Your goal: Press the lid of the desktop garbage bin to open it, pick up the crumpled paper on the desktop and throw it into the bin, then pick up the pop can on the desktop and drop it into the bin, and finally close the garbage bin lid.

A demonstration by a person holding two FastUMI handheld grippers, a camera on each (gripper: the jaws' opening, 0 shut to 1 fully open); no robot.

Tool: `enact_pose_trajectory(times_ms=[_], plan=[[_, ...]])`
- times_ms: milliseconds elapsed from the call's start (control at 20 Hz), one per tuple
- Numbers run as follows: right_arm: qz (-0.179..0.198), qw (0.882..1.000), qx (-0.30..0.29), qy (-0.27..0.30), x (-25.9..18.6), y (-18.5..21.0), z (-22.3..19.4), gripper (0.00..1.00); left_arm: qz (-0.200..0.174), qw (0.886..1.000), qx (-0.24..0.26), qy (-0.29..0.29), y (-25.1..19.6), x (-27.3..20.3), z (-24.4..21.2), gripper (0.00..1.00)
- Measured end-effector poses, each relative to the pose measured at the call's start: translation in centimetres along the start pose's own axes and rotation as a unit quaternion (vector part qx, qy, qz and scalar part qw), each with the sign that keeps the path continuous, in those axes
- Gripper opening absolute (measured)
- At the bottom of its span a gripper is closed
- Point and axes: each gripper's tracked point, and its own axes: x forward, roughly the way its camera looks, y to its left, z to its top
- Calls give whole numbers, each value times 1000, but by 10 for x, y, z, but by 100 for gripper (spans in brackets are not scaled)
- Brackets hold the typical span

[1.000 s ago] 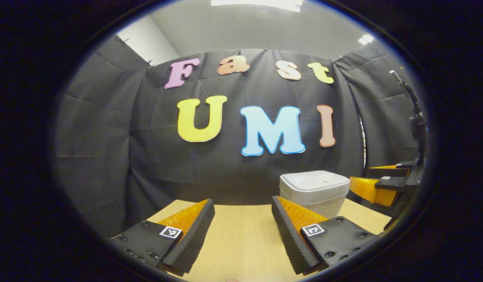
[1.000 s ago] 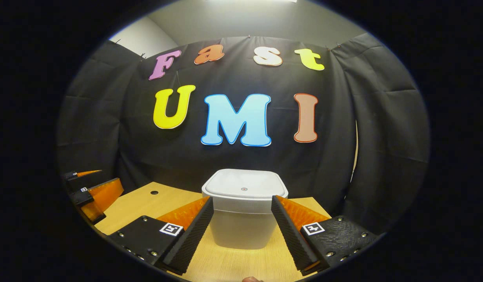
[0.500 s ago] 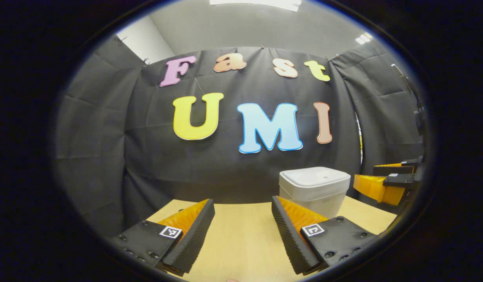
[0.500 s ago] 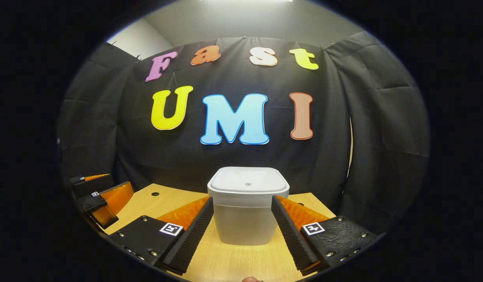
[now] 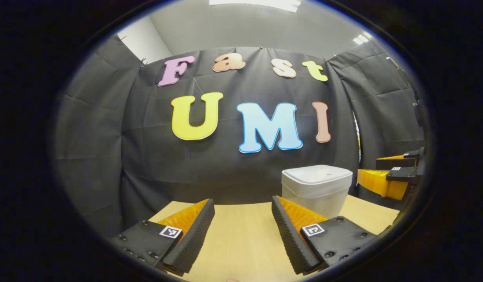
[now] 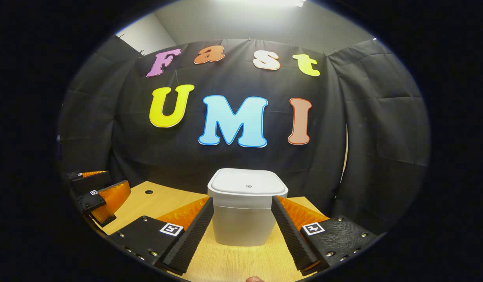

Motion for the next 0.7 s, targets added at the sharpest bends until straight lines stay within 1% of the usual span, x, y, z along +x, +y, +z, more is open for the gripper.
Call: enact_pose_trajectory(times_ms=[50,150,300,500,600,700], plan=[[-3,1000,-1,-1,-1,1,2,94,-2,1000,2,-3,1,0,2,95],[-5,1000,-4,-4,-4,2,3,94,-4,1000,5,-3,2,0,4,96],[-4,1000,-9,-9,-4,0,7,95,-6,1000,4,-6,-2,-3,7,95],[10,1000,-21,-19,-3,-11,11,95,8,1000,-3,-14,-16,-6,9,95],[26,999,-30,-32,-3,-19,14,95,14,1000,-10,-19,-30,-8,10,96],[53,997,-29,-41,-2,-27,14,95,22,999,-14,-18,-48,-8,6,96]])
